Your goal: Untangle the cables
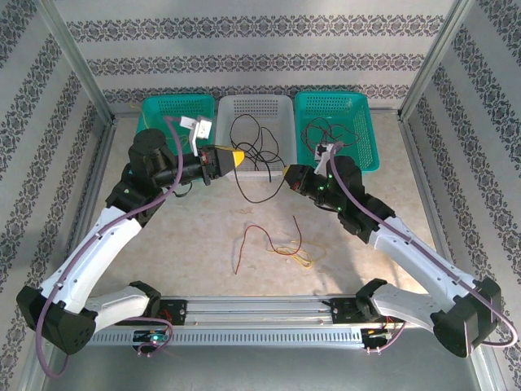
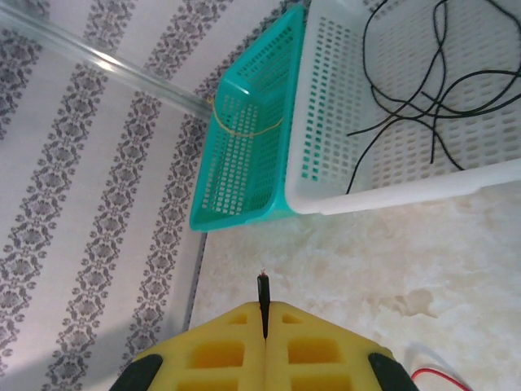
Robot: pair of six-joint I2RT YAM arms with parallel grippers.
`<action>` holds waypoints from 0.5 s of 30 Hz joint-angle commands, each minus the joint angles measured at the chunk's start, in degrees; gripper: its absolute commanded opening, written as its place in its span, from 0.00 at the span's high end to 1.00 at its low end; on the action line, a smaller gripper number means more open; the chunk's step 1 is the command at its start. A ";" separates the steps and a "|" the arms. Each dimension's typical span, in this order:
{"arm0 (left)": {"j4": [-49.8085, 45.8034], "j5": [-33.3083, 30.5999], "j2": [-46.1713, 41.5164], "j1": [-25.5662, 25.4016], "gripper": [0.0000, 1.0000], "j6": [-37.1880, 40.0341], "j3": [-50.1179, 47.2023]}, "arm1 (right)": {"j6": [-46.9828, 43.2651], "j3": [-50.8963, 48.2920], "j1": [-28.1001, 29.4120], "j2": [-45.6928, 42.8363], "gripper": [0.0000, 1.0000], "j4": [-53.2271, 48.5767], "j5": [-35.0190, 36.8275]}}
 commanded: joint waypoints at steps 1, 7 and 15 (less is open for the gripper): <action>0.63 -8.74 -2.27 1.67 1.00 1.93 -1.02 | 3.77 -3.70 -2.26 -4.29 1.00 2.95 0.90; -6.68 -42.16 -5.64 2.82 1.00 -4.52 -3.20 | 8.38 -9.94 -5.82 -9.28 1.00 3.78 1.65; 15.31 -30.09 1.01 2.94 1.00 -15.98 -4.52 | 5.09 -8.77 -5.55 -9.12 0.75 0.10 -0.57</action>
